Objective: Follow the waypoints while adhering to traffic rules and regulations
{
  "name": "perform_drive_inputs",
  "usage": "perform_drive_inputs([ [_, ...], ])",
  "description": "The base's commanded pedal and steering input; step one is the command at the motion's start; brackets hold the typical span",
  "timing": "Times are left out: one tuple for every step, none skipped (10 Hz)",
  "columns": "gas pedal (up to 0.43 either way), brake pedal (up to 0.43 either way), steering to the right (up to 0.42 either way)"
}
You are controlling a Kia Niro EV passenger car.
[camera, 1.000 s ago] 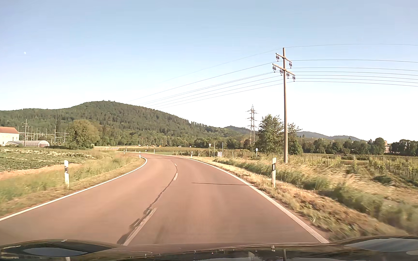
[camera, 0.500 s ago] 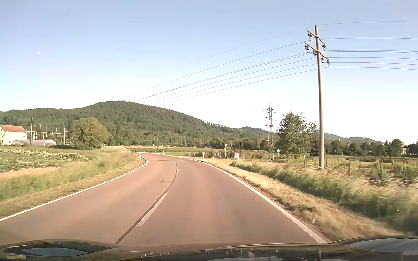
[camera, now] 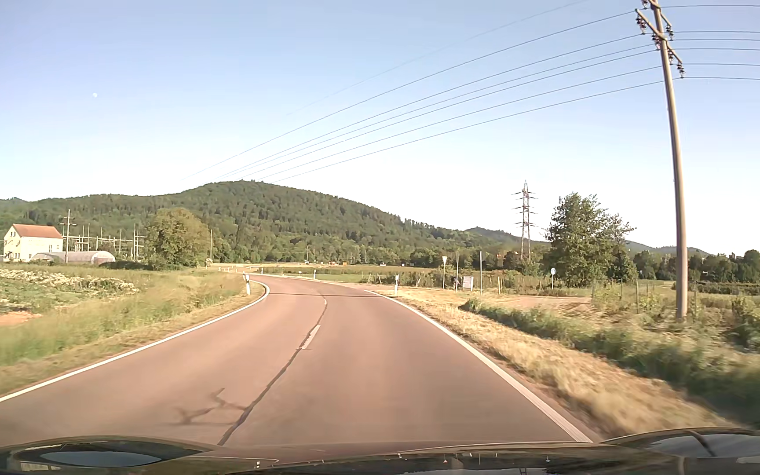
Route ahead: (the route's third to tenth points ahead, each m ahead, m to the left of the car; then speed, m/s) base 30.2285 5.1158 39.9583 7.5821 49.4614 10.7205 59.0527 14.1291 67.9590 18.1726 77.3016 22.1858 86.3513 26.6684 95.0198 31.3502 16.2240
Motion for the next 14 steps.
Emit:
perform_drive_inputs([
  [0.138,0.0,-0.037],
  [0.138,0.0,-0.037],
  [0.138,0.0,-0.037],
  [0.138,0.0,-0.036],
  [0.138,0.0,-0.036],
  [0.138,0.0,-0.035],
  [0.138,0.0,-0.034],
  [0.138,0.0,-0.034],
  [0.138,0.0,-0.033],
  [0.138,0.0,-0.032],
  [0.138,0.0,-0.032],
  [0.138,0.0,-0.031],
  [0.138,0.0,-0.031],
  [0.138,0.0,-0.031],
])
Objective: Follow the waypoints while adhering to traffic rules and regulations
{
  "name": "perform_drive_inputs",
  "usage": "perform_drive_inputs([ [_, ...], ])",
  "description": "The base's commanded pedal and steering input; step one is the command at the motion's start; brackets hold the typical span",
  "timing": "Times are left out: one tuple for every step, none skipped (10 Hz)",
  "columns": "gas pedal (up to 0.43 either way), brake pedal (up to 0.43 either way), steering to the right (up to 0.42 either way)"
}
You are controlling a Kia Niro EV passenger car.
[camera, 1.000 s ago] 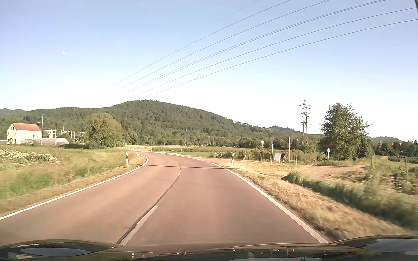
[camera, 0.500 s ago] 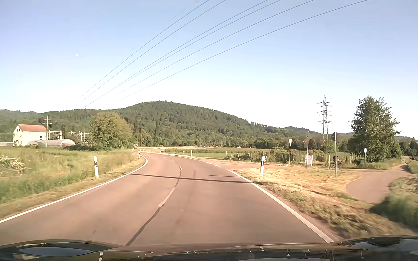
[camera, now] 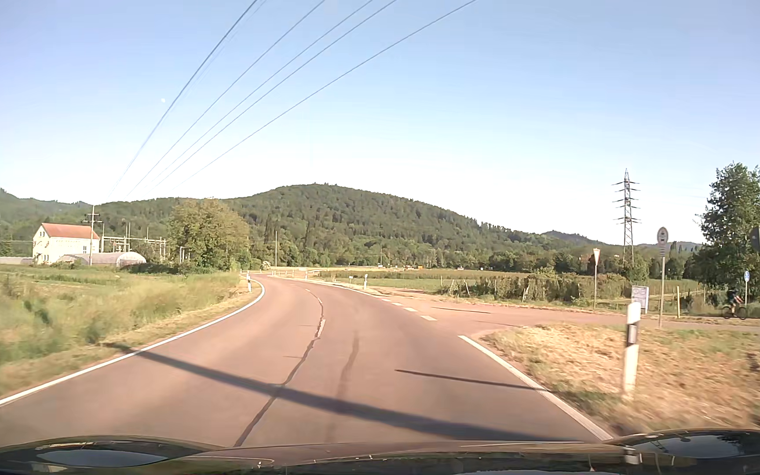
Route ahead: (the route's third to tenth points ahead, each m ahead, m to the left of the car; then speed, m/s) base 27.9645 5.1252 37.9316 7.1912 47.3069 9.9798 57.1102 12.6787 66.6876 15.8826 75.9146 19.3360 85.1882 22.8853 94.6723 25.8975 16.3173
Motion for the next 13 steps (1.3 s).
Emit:
perform_drive_inputs([
  [0.138,0.0,-0.031],
  [0.138,0.0,-0.031],
  [0.138,0.0,-0.032],
  [0.138,0.0,-0.033],
  [0.138,0.0,-0.034],
  [0.138,0.0,-0.038],
  [0.138,0.0,-0.04],
  [0.138,0.0,-0.041],
  [0.138,0.0,-0.042],
  [0.138,0.0,-0.044],
  [0.138,0.0,-0.044],
  [0.138,0.0,-0.044],
  [0.138,0.0,-0.043],
])
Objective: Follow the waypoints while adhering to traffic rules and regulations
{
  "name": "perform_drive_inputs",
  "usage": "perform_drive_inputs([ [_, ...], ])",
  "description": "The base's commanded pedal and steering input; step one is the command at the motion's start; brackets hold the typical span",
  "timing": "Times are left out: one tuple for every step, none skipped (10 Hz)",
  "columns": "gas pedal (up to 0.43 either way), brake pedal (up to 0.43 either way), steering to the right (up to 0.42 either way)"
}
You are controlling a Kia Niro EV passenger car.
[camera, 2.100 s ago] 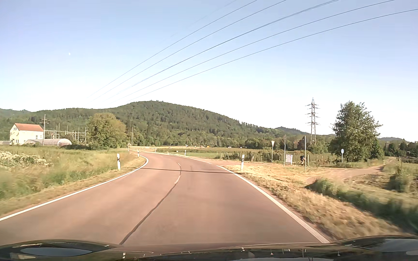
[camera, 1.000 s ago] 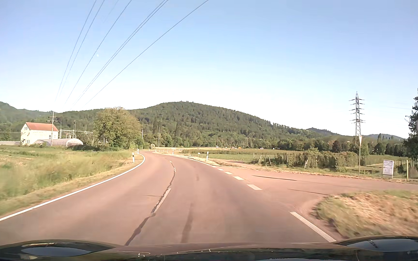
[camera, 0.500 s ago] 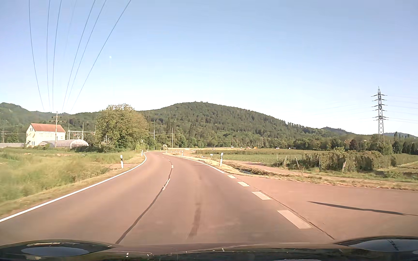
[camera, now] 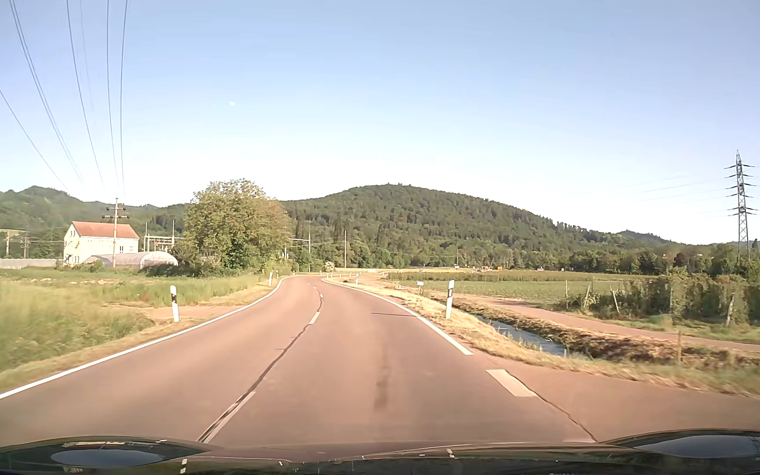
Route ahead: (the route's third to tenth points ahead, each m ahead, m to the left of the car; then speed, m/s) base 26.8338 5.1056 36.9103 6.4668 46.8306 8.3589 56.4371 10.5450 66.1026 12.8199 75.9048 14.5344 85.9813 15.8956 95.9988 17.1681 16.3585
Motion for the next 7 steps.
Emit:
perform_drive_inputs([
  [0.138,0.0,-0.041],
  [0.138,0.0,-0.039],
  [0.15,0.0,-0.038],
  [0.15,0.0,-0.036],
  [0.15,0.0,-0.033],
  [0.157,0.0,-0.032],
  [0.169,0.0,-0.031],
])
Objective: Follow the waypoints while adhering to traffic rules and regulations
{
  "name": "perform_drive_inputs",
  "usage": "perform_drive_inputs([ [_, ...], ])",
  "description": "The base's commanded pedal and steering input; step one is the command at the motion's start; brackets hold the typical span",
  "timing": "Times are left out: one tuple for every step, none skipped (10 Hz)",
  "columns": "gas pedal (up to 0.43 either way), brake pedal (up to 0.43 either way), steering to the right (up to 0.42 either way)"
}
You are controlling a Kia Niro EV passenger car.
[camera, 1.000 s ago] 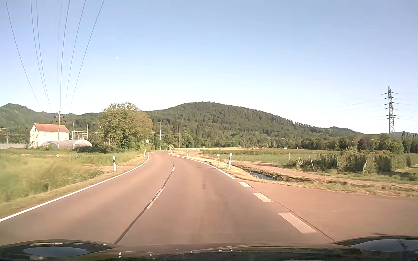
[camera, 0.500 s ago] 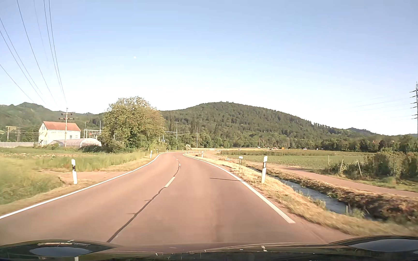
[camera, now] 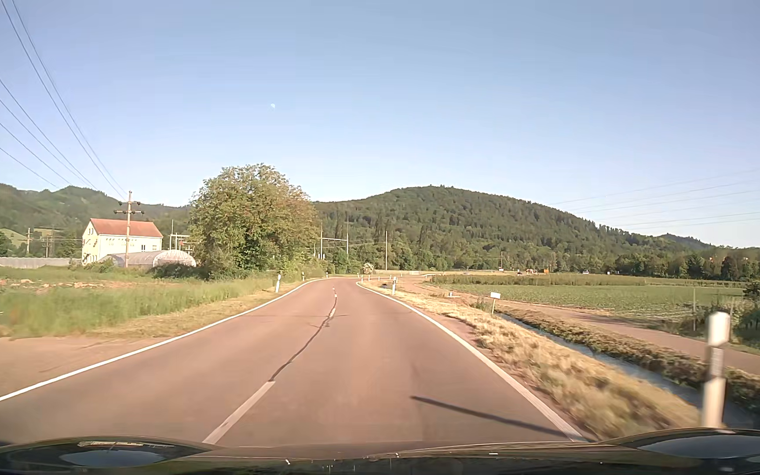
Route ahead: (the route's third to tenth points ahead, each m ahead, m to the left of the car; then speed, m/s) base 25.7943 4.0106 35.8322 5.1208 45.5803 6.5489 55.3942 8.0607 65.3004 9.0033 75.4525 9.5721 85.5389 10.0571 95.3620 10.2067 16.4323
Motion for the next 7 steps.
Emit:
perform_drive_inputs([
  [0.169,0.0,-0.031],
  [0.169,0.0,-0.029],
  [0.169,0.0,-0.027],
  [0.169,0.0,-0.025],
  [0.169,0.0,-0.024],
  [0.169,0.0,-0.024],
  [0.169,0.0,-0.023],
])
